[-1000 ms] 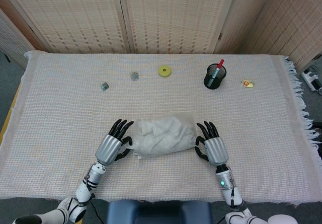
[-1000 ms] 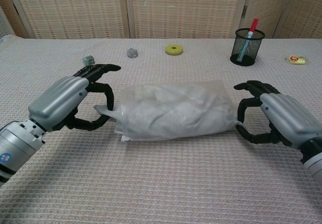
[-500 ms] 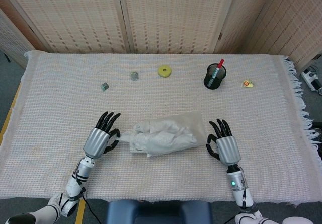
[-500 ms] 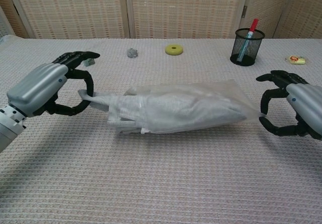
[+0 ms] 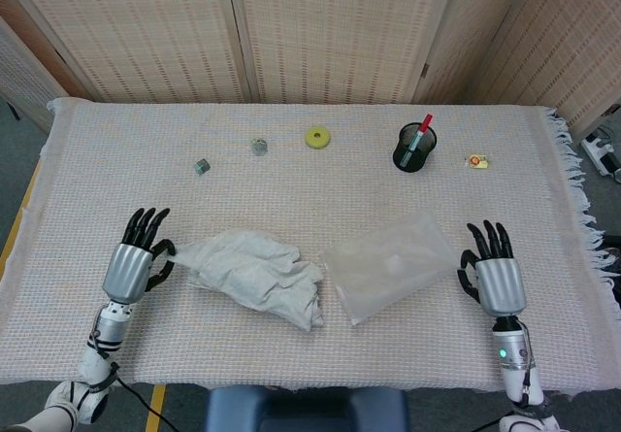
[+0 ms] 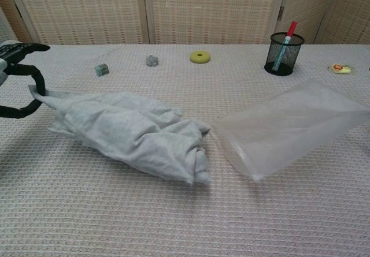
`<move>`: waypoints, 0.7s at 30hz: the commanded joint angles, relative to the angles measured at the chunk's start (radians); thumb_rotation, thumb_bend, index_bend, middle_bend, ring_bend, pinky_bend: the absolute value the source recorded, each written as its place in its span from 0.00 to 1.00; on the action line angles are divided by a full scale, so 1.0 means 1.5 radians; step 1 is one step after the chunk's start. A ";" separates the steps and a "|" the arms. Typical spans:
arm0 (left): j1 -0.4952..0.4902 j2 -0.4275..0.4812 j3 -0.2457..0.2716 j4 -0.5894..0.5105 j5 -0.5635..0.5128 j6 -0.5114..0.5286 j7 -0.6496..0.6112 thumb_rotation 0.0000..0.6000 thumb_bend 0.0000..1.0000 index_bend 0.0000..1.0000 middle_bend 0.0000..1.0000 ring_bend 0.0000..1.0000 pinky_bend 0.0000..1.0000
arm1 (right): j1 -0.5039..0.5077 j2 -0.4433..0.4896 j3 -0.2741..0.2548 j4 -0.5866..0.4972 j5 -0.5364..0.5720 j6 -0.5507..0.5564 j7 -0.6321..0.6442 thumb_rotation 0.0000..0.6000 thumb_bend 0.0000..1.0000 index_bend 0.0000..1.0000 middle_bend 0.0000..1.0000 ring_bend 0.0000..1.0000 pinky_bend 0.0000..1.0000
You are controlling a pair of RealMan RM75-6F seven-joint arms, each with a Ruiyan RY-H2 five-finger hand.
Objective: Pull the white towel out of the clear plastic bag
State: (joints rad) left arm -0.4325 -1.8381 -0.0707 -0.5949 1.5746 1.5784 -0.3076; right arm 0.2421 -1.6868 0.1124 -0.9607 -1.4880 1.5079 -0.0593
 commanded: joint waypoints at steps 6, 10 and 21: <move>0.046 0.039 0.011 -0.014 -0.013 0.009 -0.004 1.00 0.56 0.57 0.12 0.00 0.07 | -0.024 0.026 -0.003 -0.004 0.020 -0.015 0.042 1.00 0.63 0.60 0.12 0.00 0.00; 0.045 0.099 0.027 -0.146 -0.012 -0.042 0.003 1.00 0.19 0.06 0.01 0.00 0.07 | -0.025 0.066 -0.022 -0.070 0.009 -0.042 0.063 1.00 0.40 0.15 0.02 0.00 0.00; 0.068 0.445 0.058 -0.649 -0.209 -0.270 0.212 1.00 0.10 0.07 0.00 0.00 0.03 | -0.088 0.236 -0.036 -0.409 0.033 0.025 -0.250 1.00 0.19 0.00 0.00 0.00 0.00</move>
State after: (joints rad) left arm -0.3592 -1.3797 -0.0097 -1.3384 1.4125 1.3008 -0.1450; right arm 0.1631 -1.4360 0.0687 -1.3923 -1.4620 1.4868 -0.2513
